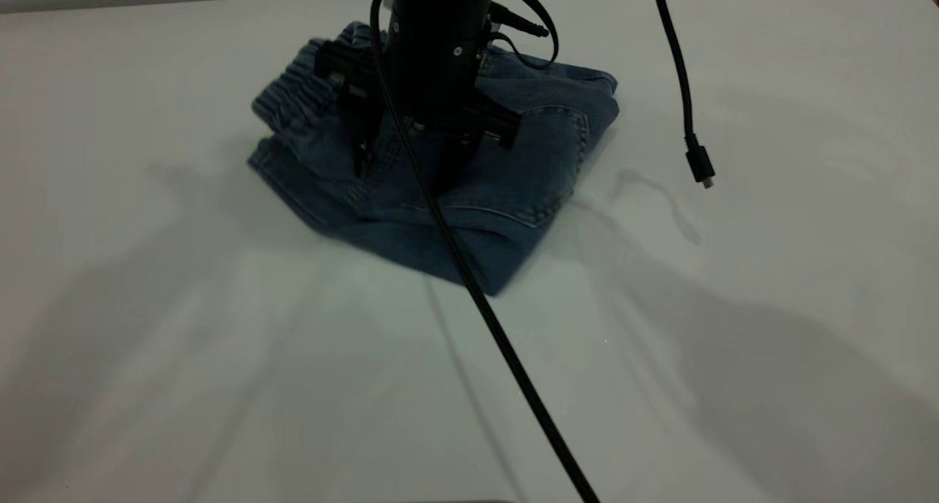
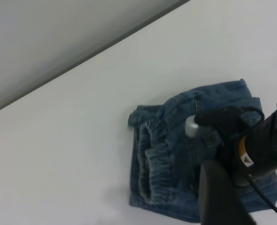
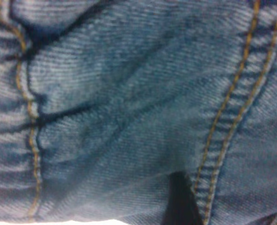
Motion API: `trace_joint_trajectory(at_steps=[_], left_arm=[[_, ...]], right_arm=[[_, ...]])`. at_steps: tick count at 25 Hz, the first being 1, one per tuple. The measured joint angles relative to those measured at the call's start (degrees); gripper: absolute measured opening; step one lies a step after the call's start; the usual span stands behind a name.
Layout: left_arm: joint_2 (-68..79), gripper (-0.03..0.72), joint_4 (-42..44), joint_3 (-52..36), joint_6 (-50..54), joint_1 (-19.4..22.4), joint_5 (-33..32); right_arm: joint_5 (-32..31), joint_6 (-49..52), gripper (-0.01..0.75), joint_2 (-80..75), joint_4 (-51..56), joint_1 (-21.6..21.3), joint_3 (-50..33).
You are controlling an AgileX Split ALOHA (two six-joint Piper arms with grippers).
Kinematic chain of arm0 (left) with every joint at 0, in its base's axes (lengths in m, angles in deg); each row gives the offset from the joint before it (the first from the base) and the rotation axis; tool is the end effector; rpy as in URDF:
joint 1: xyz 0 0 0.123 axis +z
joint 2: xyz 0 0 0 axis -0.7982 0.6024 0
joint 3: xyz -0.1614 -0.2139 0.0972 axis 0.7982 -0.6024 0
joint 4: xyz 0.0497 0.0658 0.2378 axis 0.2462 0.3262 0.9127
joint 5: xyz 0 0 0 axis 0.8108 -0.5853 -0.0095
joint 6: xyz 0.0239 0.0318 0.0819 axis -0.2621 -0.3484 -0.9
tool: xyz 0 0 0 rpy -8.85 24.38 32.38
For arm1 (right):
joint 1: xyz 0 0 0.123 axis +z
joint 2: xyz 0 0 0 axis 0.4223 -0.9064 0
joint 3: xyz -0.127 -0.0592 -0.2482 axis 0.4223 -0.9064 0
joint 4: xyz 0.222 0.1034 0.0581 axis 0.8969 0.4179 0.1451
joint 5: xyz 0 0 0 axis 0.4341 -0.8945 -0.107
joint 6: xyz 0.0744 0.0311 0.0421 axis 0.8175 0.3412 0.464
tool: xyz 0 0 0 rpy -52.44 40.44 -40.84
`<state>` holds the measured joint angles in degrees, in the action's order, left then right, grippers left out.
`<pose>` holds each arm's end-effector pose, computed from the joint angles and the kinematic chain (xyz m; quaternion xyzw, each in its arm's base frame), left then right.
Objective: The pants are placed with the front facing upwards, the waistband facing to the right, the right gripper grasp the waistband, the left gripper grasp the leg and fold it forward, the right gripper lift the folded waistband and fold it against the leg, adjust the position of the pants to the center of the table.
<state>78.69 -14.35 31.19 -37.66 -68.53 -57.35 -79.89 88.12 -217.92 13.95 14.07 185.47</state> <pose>0.3248 -0.1088 0.4471 0.2463 0.8688 -0.1051 0.4164 0.3799 0.3433 0.0642 -0.0721 -0.9840 -0.1511 0.0612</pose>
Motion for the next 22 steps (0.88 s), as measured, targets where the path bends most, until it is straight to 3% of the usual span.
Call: trace_joint_trajectory(at_steps=[4, 10, 22], left_arm=[[0.00, 0.275, 0.00, 0.00, 0.00, 0.00, -0.04], [0.00, 0.275, 0.00, 0.00, 0.00, 0.00, -0.04], [0.00, 0.274, 0.00, 0.00, -0.05, 0.00, -0.04]], right_arm=[[-5.47, -9.73, 0.470, 0.00, -0.86, 0.97, 0.07], [-7.47, -23.05, 0.470, 0.05, -5.23, 4.26, 0.07], [-8.45, -32.07, 0.470, 1.00, -17.69, 10.47, -0.12]])
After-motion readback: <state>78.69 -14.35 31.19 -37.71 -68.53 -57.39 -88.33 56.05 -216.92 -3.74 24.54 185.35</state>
